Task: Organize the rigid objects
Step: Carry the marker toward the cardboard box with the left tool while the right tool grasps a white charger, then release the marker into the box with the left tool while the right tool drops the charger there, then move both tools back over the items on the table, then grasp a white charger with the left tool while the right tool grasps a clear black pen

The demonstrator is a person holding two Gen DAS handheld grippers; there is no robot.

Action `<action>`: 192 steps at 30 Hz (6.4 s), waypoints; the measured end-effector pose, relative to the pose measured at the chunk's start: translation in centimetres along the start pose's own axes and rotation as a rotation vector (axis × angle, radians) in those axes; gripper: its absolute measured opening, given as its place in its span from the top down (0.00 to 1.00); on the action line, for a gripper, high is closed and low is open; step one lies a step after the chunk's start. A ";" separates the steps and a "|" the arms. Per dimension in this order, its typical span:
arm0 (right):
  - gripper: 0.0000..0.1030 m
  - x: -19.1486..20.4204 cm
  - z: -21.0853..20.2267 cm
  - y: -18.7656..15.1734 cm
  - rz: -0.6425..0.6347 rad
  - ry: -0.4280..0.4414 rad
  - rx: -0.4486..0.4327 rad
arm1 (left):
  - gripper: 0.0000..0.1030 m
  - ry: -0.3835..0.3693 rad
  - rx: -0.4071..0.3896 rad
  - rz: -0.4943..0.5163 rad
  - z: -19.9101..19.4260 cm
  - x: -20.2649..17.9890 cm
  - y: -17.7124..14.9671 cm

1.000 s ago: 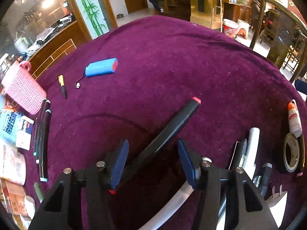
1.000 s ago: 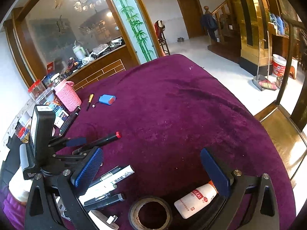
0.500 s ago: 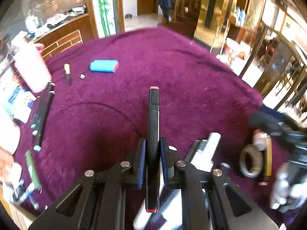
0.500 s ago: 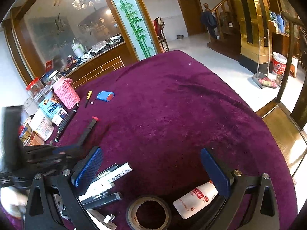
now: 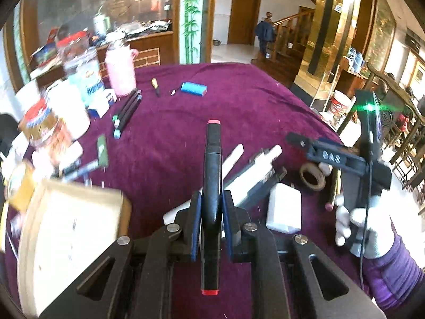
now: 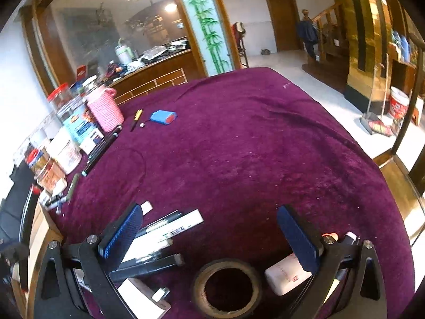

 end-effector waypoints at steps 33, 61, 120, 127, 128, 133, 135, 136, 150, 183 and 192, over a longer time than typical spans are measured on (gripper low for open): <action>0.01 6.1 -2.6 -7.2 0.117 0.075 0.309 | 0.86 0.128 0.081 -0.073 -0.2 -0.1 -12.0; 0.42 7.2 -3.3 -7.7 0.024 0.050 0.316 | 0.86 0.022 0.056 -0.172 -2.1 1.5 -11.4; 0.02 18.7 -8.9 1.1 -0.199 0.200 -0.090 | 0.20 0.029 -0.158 -0.737 -6.0 17.0 -8.4; 0.00 8.6 -7.6 1.8 -0.055 -0.002 -0.167 | 0.11 0.089 -0.145 -0.402 -8.2 10.1 -4.6; 0.00 6.8 -6.3 1.6 0.003 -0.002 -0.130 | 0.11 0.080 -0.109 -0.329 -7.2 8.2 -4.3; 0.00 1.5 -4.2 -1.1 0.077 -0.082 -0.169 | 0.11 0.035 0.032 -0.265 -2.1 3.6 -4.4; 0.01 0.4 -3.6 -1.6 0.087 -0.137 -0.121 | 0.11 0.090 0.061 -0.249 0.1 3.3 -4.2; 0.01 0.0 -3.9 -1.4 0.136 -0.086 -0.138 | 0.11 0.119 0.068 -0.233 0.8 3.0 -4.1; 0.01 0.8 -3.7 -1.9 0.156 0.023 -0.093 | 0.33 0.219 0.107 -0.165 6.2 2.2 -4.6; 0.36 17.5 -2.9 -10.4 -0.509 0.235 0.357 | 0.33 0.074 -0.242 -0.470 -14.2 11.8 -11.1; 0.89 17.9 -2.0 -10.4 -0.459 0.260 0.402 | 0.33 0.133 -0.240 -0.551 -15.5 16.3 -14.0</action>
Point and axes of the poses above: each gripper's, at about its wrist camera, not at the fingertips, and z roughly the way its jaws point, x to its left, y to its top, the point moved 2 cm from there along z, roughly the way its jaws point, and after that the axes turned 10 degrees about -x, right-handed, at the moved point
